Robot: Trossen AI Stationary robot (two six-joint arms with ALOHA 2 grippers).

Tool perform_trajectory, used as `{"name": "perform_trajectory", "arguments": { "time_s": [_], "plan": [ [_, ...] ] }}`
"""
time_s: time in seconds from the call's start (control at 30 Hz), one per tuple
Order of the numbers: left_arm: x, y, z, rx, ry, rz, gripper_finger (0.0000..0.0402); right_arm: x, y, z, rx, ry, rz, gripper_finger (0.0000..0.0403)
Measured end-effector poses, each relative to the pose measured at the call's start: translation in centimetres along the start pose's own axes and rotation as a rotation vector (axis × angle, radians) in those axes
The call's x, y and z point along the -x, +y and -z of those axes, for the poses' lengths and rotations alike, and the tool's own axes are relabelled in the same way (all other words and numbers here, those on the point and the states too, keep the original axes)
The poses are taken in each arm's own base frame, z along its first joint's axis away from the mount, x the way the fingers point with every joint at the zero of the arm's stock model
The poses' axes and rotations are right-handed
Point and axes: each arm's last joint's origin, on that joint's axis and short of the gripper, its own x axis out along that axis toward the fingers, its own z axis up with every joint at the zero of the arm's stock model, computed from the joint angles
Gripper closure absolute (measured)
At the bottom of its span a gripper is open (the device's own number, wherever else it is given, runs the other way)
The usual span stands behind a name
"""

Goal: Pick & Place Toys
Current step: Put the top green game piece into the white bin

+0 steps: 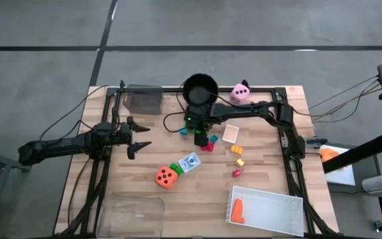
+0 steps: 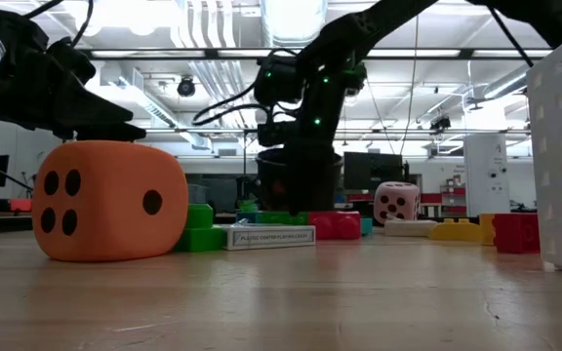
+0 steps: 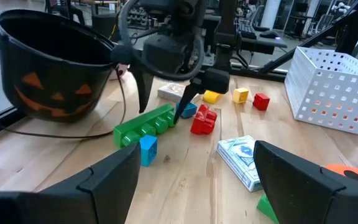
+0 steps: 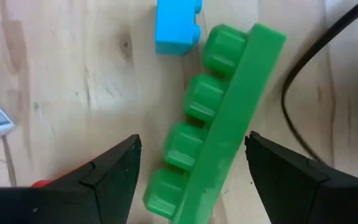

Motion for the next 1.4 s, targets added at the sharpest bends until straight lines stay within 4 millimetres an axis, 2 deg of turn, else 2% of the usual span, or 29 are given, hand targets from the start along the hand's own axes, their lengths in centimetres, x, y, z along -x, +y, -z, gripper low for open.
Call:
{"name": "perform_trajectory", "arguments": {
  "time_s": [0.13, 0.3, 0.6, 0.73, 0.83, 1.03, 1.4],
  "plan": [
    [0.0, 0.0, 0.1, 0.001, 0.006, 0.000, 0.0087, -0.6, -0.1, 0.1, -0.002, 0.041, -0.005, 0.0120],
    [0.0, 0.0, 0.1, 0.001, 0.010, -0.001, 0.0087, -0.2, -0.1, 0.4, 0.000, 0.068, -0.009, 0.0120],
    [0.0, 0.0, 0.1, 0.002, 0.013, -0.001, 0.0087, 3.0, 0.5, 0.2, -0.005, 0.022, -0.008, 0.0120],
    [0.0, 0.0, 0.1, 0.002, 0.014, -0.001, 0.0087, 4.7, 1.4, 0.1, -0.009, -0.018, -0.012, 0.0120],
    [0.0, 0.0, 0.1, 0.002, 0.013, -0.001, 0.0087, 5.2, 2.2, 0.1, -0.012, -0.029, -0.019, 0.0120],
    [0.0, 0.0, 0.1, 0.002, 0.013, -0.001, 0.0087, 4.3, 2.5, 0.0, -0.022, -0.024, -0.021, 0.0120],
    [0.0, 0.0, 0.0, -0.026, 0.004, -0.001, 0.0087, 1.4, 1.1, 0.0, -0.070, 0.018, 0.001, 0.0120]
  ]
}}
